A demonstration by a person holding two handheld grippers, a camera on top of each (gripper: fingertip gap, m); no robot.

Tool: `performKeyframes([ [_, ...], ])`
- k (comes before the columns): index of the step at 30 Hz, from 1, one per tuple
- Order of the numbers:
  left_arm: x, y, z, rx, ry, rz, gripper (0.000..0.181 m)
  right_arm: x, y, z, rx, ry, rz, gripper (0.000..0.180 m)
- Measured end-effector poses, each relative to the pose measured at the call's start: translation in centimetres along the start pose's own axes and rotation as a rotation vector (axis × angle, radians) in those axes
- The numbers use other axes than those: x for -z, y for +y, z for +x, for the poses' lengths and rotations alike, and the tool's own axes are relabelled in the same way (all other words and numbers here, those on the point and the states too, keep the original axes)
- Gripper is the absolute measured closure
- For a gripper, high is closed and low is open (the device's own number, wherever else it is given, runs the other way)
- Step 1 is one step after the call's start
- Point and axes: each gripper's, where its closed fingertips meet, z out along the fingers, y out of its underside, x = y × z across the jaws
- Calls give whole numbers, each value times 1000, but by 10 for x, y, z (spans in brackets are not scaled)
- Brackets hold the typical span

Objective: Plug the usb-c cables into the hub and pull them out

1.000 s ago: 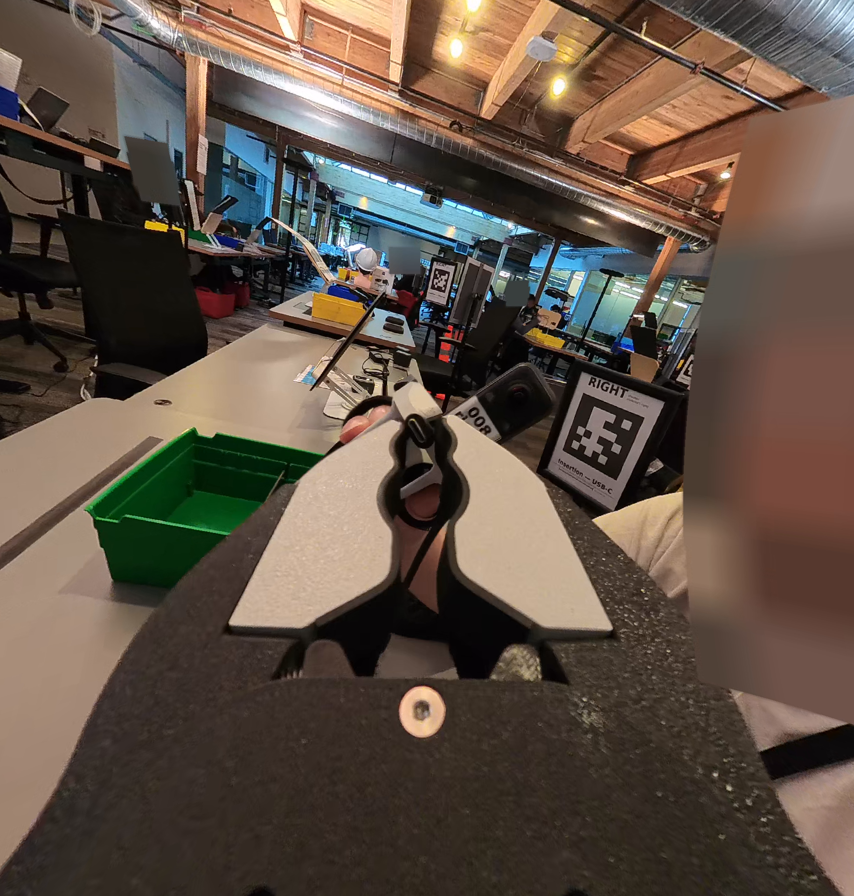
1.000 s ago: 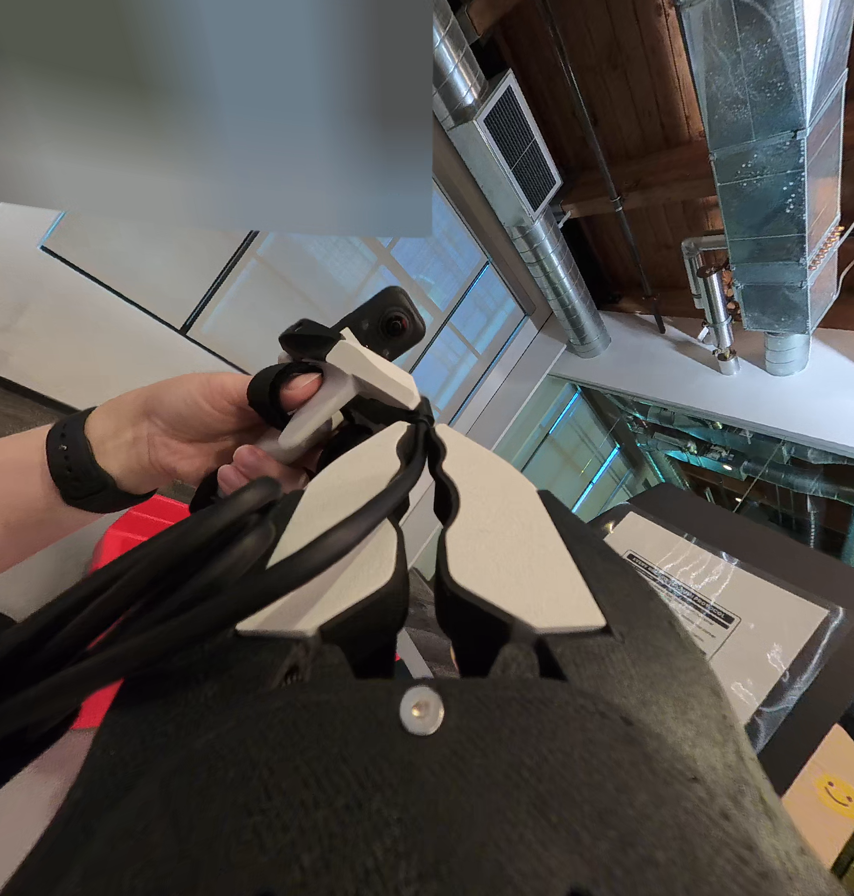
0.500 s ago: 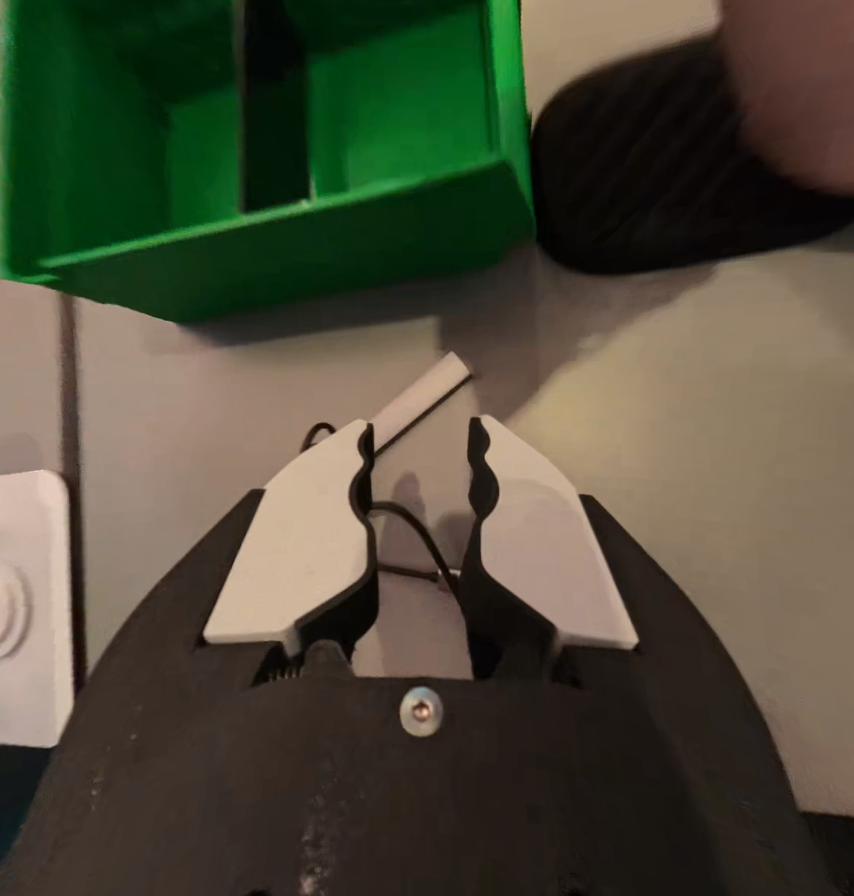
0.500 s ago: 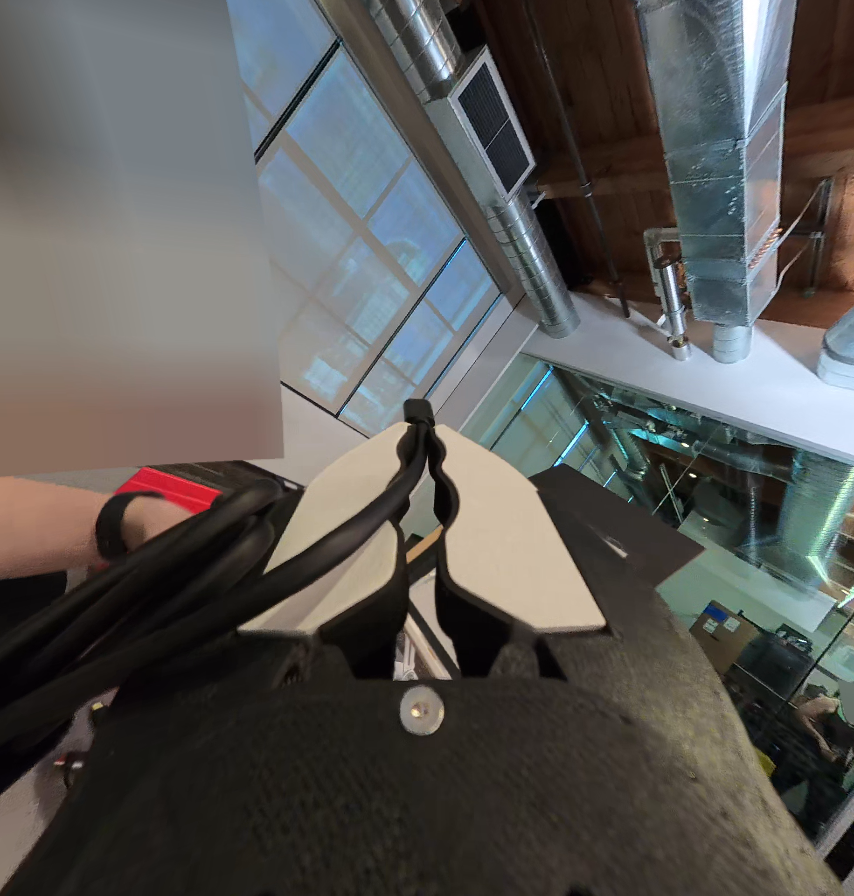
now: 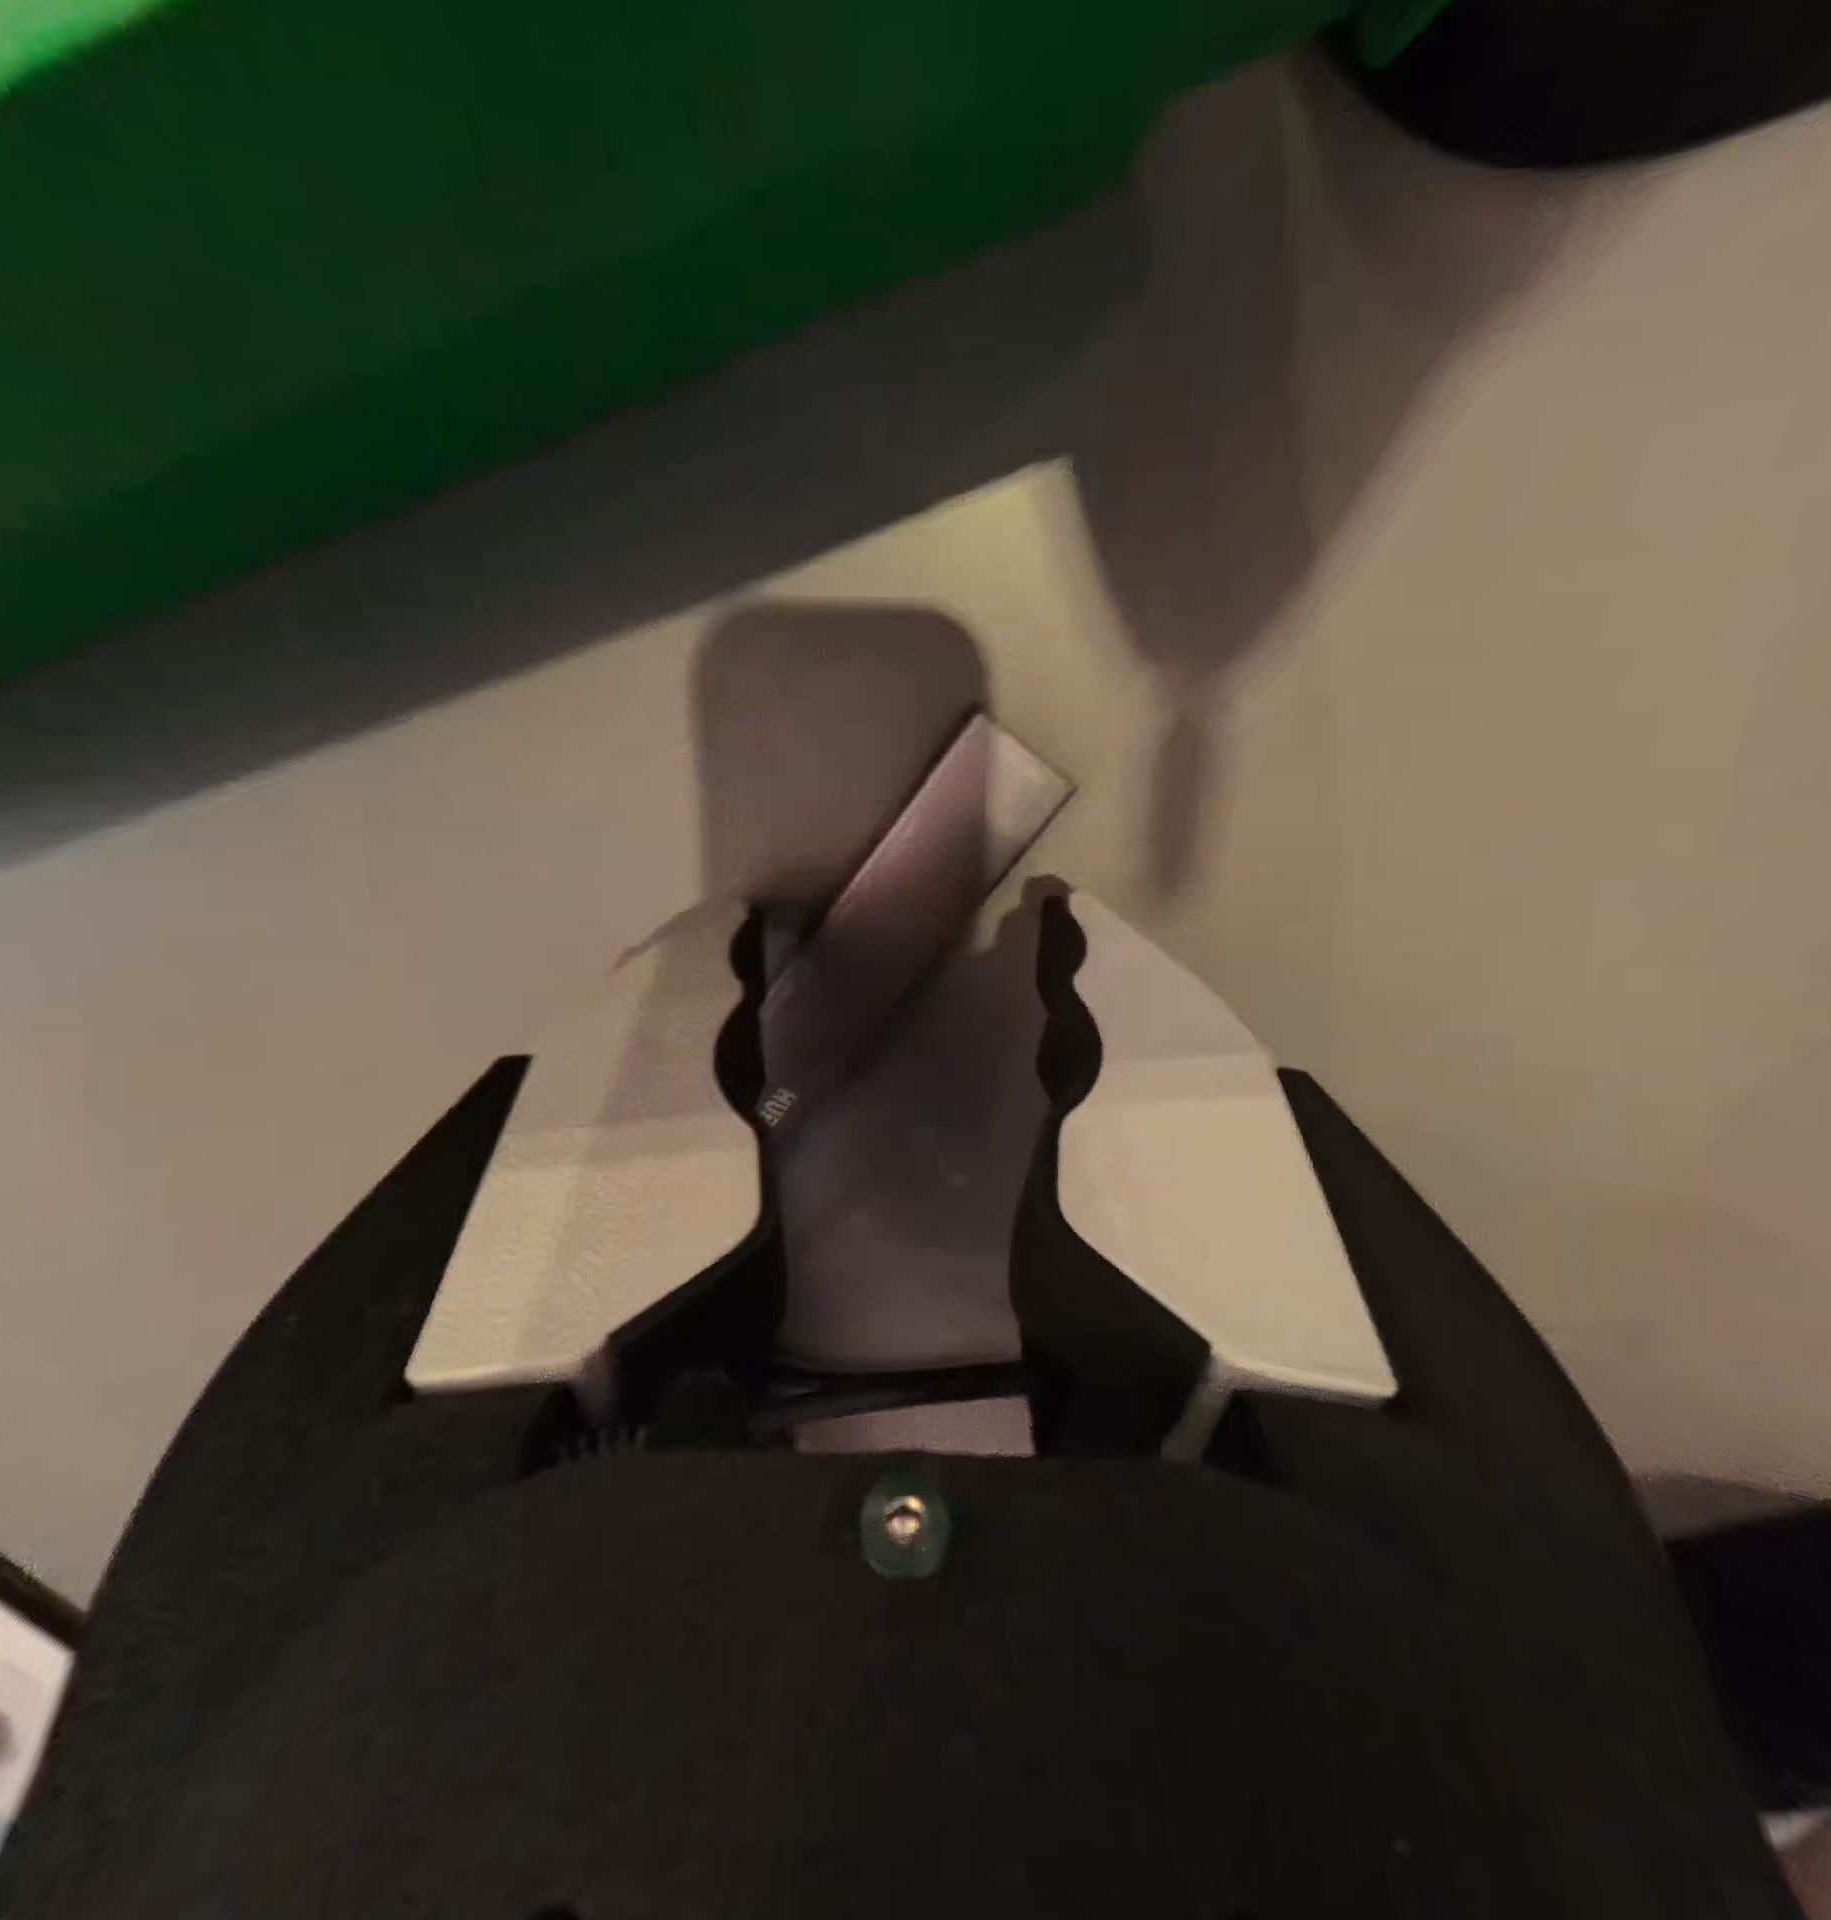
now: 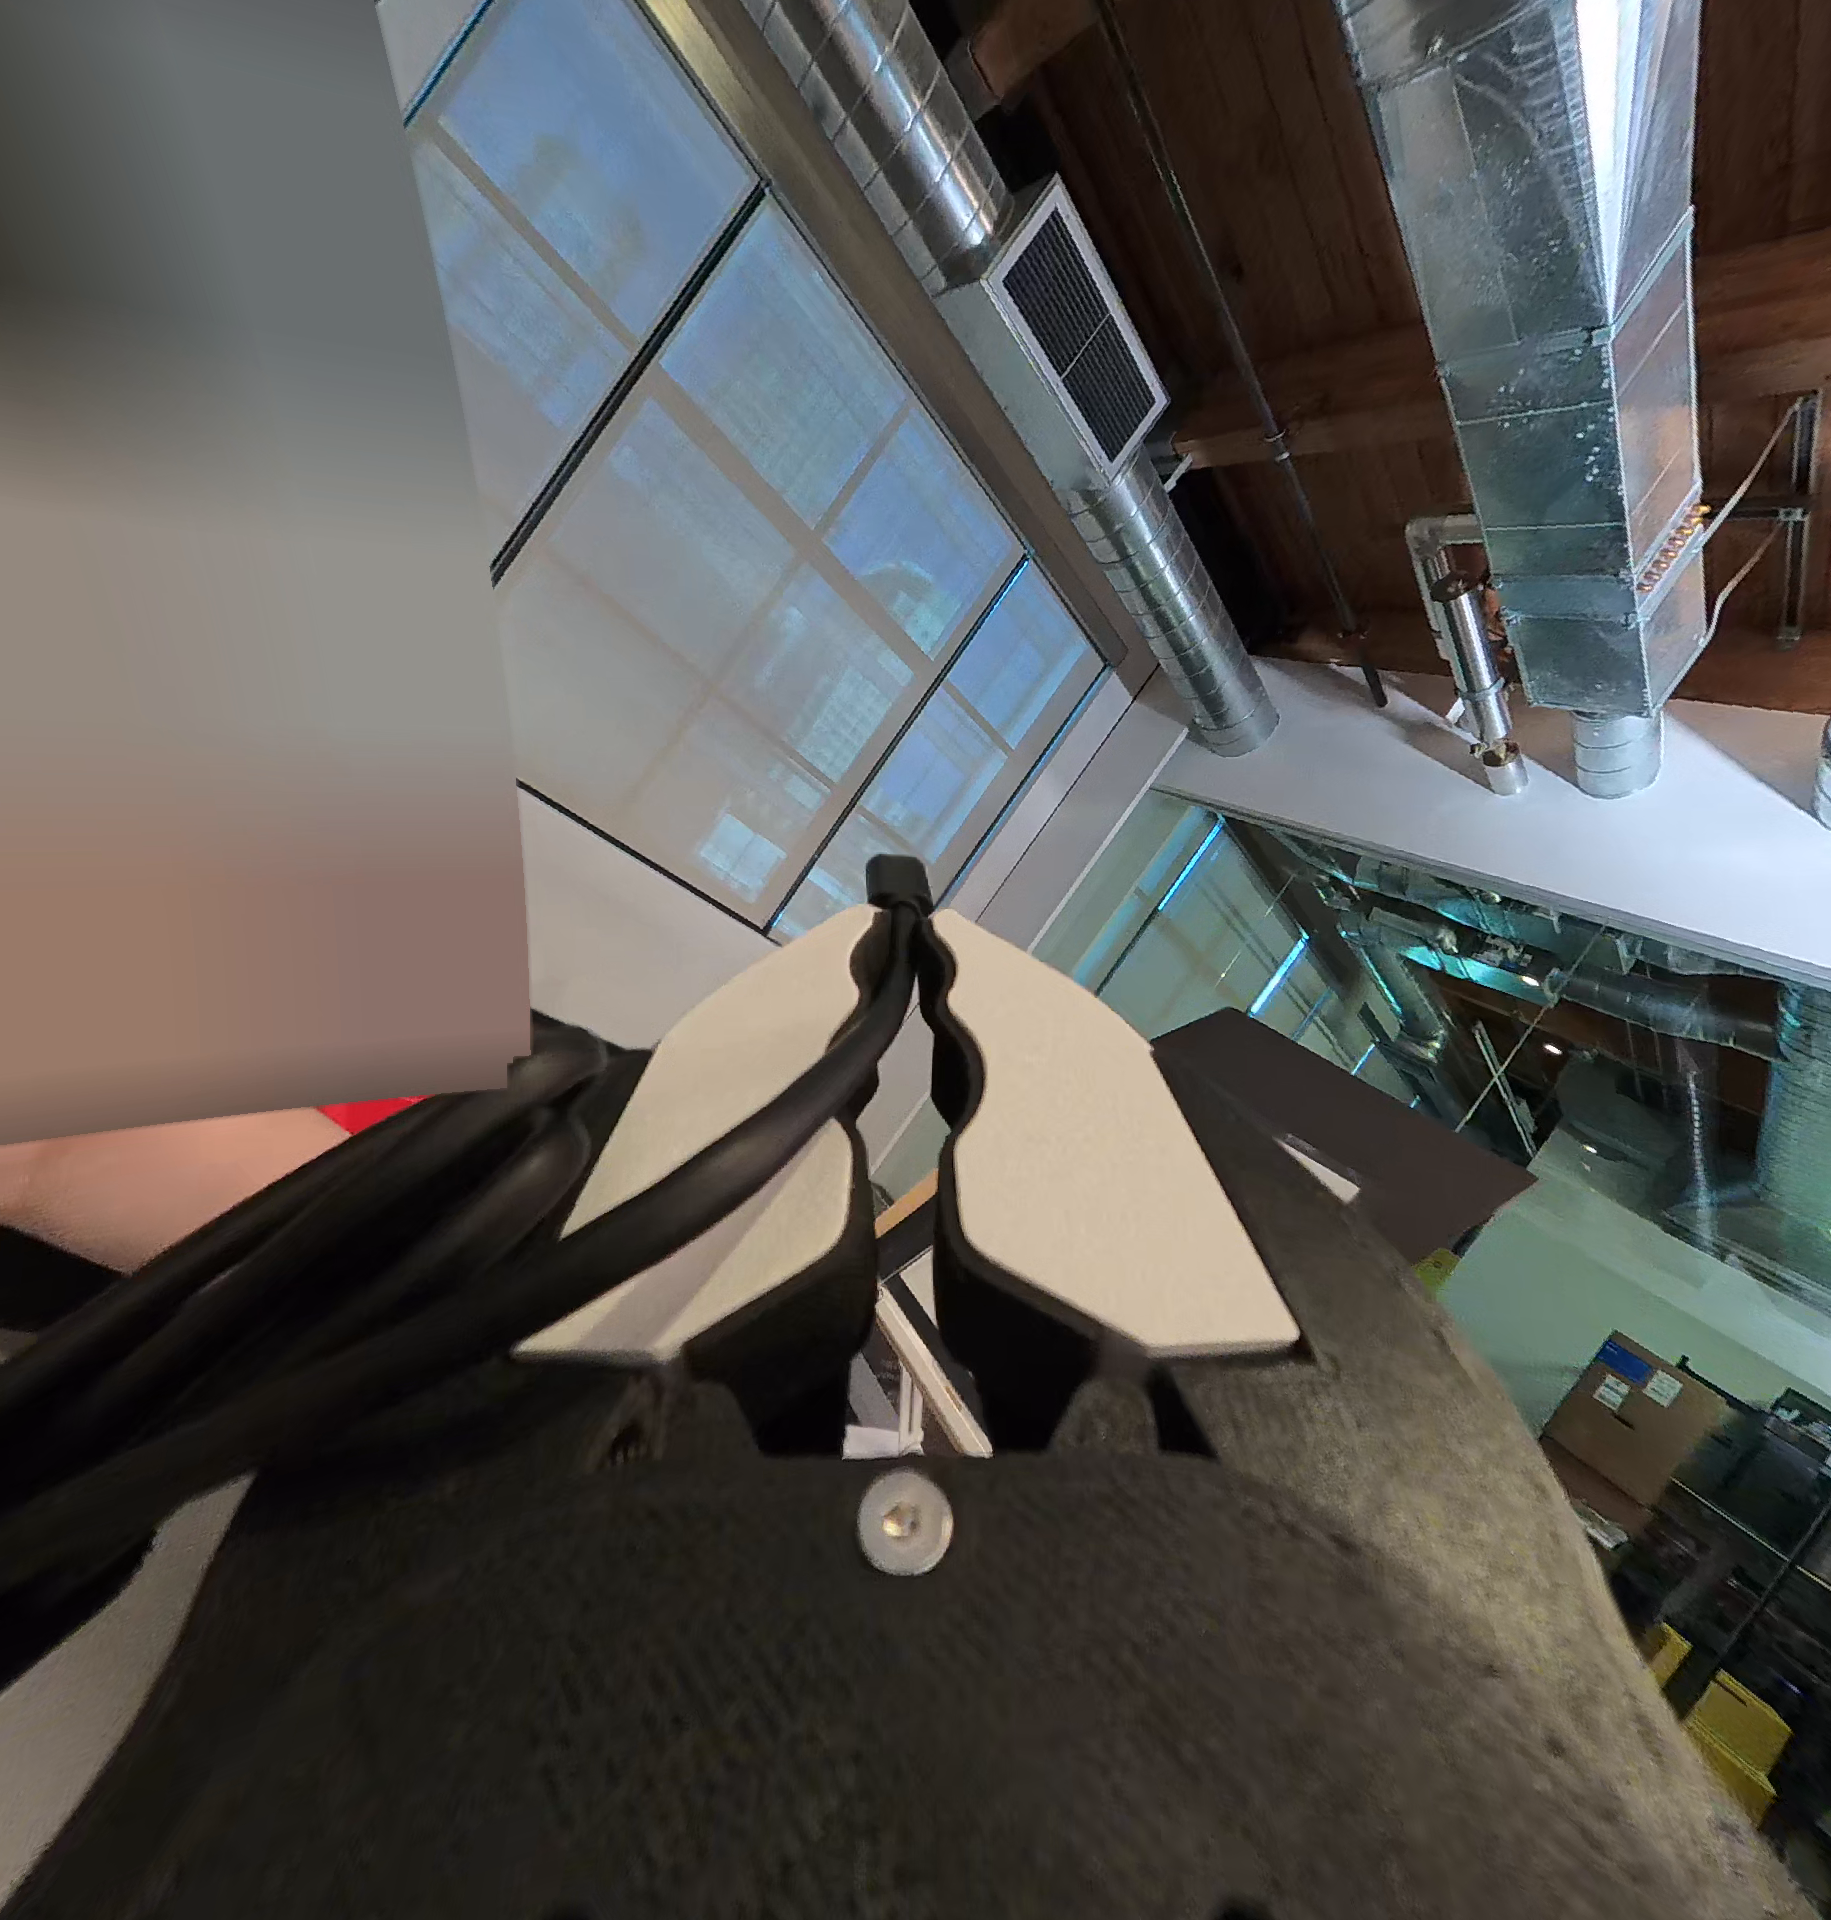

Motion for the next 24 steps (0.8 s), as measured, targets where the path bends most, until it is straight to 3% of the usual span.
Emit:
performKeyframes([
  [1,-1,-1,0,5,22,-26,134,4,-2,2,-5,6,10,175],
  [3,-1,-2,-1,-7,23,-69,148,12,-5,6,-15,14,31,175],
  [6,1,-1,-9,28,-37,-58,151,23,-11,10,-21,29,66,175],
  [9,24,-1,-29,172,-140,84,155,31,-16,12,-20,42,90,175],
  [17,188,12,-93,575,-459,771,159,34,-14,15,-29,44,101,175],
  [21,255,29,-98,606,-623,931,159,34,-11,17,-34,49,96,174],
  [24,280,40,-87,595,-795,928,159,35,-9,19,-33,60,92,175],
])
